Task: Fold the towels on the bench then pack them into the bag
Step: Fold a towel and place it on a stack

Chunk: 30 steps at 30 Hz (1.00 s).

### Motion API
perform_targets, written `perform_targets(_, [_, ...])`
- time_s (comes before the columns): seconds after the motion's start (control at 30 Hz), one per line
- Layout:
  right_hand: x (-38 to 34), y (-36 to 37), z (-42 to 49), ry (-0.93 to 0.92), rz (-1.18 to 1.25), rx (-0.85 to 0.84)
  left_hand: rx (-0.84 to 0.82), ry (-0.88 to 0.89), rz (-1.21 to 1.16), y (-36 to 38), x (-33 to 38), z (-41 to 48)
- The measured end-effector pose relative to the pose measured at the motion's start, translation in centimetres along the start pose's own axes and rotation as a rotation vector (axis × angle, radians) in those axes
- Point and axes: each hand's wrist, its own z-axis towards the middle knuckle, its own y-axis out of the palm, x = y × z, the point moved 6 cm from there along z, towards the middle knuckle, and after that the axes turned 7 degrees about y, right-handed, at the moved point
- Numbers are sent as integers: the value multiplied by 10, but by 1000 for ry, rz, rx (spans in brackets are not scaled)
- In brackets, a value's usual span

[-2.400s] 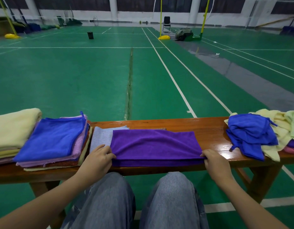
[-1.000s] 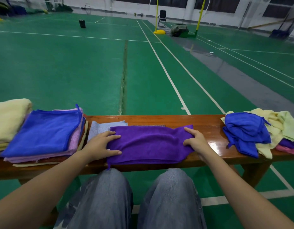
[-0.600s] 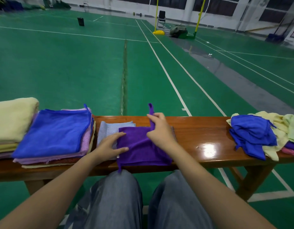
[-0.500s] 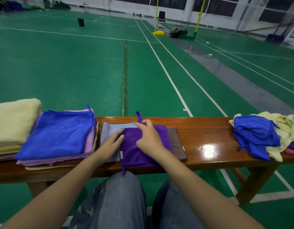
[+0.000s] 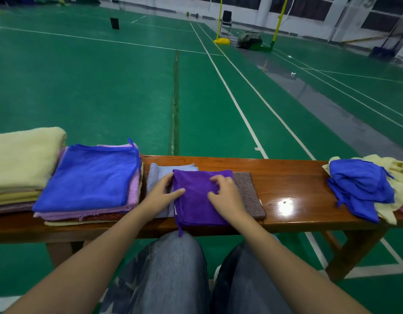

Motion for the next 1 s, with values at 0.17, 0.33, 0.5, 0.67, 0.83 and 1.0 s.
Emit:
perform_targets(0.17, [43,-17,9,198,-69,6,141,-74,229,-1,10,8])
perform_targets(0.33, [43,-14,18,229,329,-117,157,-147,262,14,15,10])
perform_targets(0.5, [42,-16,12,256,458,-263,143,-88,156,20,25,4])
perform_targets(0.67, [42,-25,7,214,496,-255,126,-126,131,20,21,-10])
perform_targets(0.83, [7,-32,12,52,492,-190,225,-29,286,-16,42,-16])
perform_targets(1.0, [-27,-1,21,-16,459,-231,238,13,515,-51,45,-14])
